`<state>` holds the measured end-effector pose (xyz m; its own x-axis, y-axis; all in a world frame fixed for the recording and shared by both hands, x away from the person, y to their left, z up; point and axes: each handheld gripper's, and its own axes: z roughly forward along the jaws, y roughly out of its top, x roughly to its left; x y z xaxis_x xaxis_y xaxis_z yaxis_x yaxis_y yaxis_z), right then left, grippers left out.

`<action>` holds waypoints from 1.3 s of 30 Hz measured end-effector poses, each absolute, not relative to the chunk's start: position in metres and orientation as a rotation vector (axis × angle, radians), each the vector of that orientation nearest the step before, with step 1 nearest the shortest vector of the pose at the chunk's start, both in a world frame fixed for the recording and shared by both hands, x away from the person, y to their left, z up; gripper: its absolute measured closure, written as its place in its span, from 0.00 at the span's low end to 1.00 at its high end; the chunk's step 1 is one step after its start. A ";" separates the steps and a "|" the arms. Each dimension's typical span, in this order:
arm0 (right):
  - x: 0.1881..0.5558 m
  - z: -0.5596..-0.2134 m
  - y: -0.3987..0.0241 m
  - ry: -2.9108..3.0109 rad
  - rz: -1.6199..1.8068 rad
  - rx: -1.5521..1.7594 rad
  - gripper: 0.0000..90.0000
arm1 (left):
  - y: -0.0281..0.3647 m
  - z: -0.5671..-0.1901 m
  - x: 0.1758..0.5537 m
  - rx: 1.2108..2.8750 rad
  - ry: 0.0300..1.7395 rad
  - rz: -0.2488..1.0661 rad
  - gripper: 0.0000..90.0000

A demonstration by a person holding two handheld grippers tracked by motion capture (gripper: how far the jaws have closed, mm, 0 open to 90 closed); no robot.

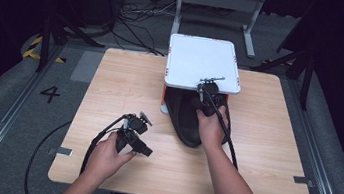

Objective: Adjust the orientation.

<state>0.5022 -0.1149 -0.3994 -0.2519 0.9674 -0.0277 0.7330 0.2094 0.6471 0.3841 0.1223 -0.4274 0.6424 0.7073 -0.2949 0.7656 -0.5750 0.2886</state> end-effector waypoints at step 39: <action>0.366 -0.405 -0.221 2.385 0.722 1.392 0.77 | 0.046 -0.420 0.386 2.494 1.064 -0.114 0.63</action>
<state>0.3664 -0.2215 -0.4047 -0.4932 0.8699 0.0049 0.7267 0.4089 0.5520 0.3856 0.0463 -0.4199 0.7029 0.6708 -0.2365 0.7057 -0.6161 0.3498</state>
